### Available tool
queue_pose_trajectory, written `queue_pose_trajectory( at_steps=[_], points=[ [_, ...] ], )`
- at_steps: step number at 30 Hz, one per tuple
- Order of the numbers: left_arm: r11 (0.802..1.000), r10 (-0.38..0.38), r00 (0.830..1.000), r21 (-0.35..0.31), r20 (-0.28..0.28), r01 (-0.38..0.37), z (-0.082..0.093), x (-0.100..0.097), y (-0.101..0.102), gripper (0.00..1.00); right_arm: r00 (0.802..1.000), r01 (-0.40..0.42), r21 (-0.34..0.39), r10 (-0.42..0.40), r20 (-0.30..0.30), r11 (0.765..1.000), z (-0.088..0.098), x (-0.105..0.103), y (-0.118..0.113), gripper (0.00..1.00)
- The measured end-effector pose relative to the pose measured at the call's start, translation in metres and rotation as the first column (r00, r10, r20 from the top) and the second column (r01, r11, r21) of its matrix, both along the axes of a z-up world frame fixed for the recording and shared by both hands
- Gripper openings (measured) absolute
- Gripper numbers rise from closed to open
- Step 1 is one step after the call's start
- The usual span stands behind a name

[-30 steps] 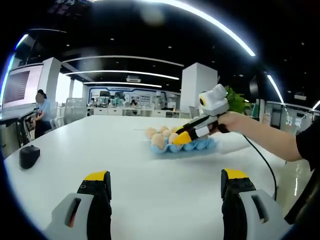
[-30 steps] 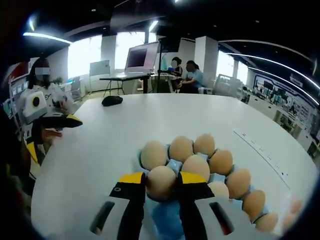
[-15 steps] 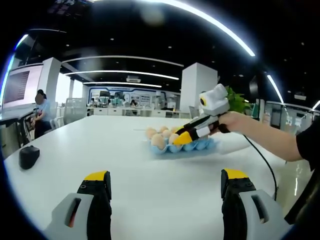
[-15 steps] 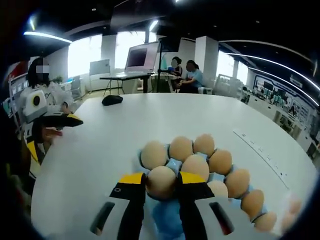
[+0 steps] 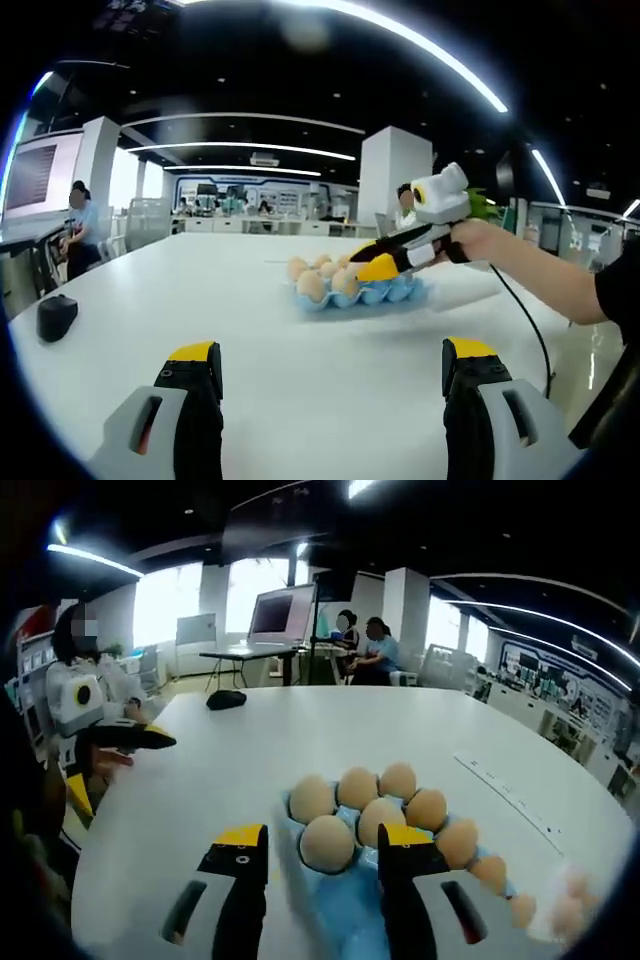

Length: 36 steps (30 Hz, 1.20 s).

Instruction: Pick up the eggs on the table and place them into the egg tray on the table

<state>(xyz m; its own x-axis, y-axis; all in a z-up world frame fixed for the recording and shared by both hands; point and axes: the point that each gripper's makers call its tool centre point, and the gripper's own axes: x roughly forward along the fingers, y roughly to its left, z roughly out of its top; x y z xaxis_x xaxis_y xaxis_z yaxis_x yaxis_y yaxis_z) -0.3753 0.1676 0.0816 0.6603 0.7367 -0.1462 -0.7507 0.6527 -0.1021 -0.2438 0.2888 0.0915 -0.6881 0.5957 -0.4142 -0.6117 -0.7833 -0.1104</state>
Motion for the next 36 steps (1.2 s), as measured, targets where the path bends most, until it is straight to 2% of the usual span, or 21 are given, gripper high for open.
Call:
queue_pose_trajectory(
  at_steps=[3,7,12,16,19,22,27,28,32,34,36],
  points=[
    [1.000,-0.007,1.000,0.001,0.000,0.007,0.001,0.004,-0.002,0.92,1.000,0.005,0.024,-0.005,-0.003,1.000,0.006,0.009,-0.011,0.64],
    [1.000,-0.019,1.000,0.006,0.000,0.019,0.002,0.009,-0.004,0.92,1.000,0.025,0.051,-0.025,-0.011,0.998,0.014,0.023,-0.025,0.71],
    [1.000,-0.025,1.000,0.007,-0.002,0.025,0.003,0.013,-0.004,0.92,0.992,0.116,0.122,-0.109,-0.059,0.986,0.036,0.056,-0.046,0.89],
    [1.000,-0.030,1.000,0.008,-0.005,0.030,0.004,0.016,-0.006,0.92,0.981,0.179,0.160,-0.164,-0.101,0.971,0.049,0.081,-0.066,0.92],
    [0.999,-0.035,0.999,0.011,-0.008,0.035,0.005,0.018,-0.007,0.92,0.957,0.268,0.190,-0.238,-0.165,0.945,0.059,0.107,-0.084,0.98],
    [0.999,-0.041,0.999,0.016,-0.005,0.041,0.008,0.021,-0.008,0.92,0.933,0.335,0.194,-0.296,-0.203,0.922,0.060,0.128,-0.103,1.00],
    [0.999,-0.041,0.999,0.016,-0.007,0.041,0.009,0.022,-0.007,0.92,0.870,0.464,0.196,-0.402,-0.285,0.864,0.059,0.176,-0.131,0.99],
    [0.999,-0.039,0.999,0.016,-0.006,0.039,0.009,0.022,-0.007,0.92,0.851,0.500,0.200,-0.435,-0.294,0.843,0.056,0.190,-0.139,0.99],
    [0.999,-0.028,1.000,0.019,-0.004,0.028,0.011,0.020,-0.004,0.92,0.796,0.577,0.165,-0.506,-0.331,0.800,0.041,0.220,-0.162,0.98],
    [1.000,-0.023,1.000,0.017,-0.004,0.023,0.010,0.019,-0.003,0.92,0.784,0.591,0.149,-0.521,-0.336,0.793,0.033,0.229,-0.172,0.97],
    [1.000,-0.019,1.000,0.015,-0.005,0.019,0.010,0.019,-0.002,0.92,0.763,0.619,0.124,-0.556,-0.330,0.775,0.022,0.240,-0.183,0.97]
  ],
)
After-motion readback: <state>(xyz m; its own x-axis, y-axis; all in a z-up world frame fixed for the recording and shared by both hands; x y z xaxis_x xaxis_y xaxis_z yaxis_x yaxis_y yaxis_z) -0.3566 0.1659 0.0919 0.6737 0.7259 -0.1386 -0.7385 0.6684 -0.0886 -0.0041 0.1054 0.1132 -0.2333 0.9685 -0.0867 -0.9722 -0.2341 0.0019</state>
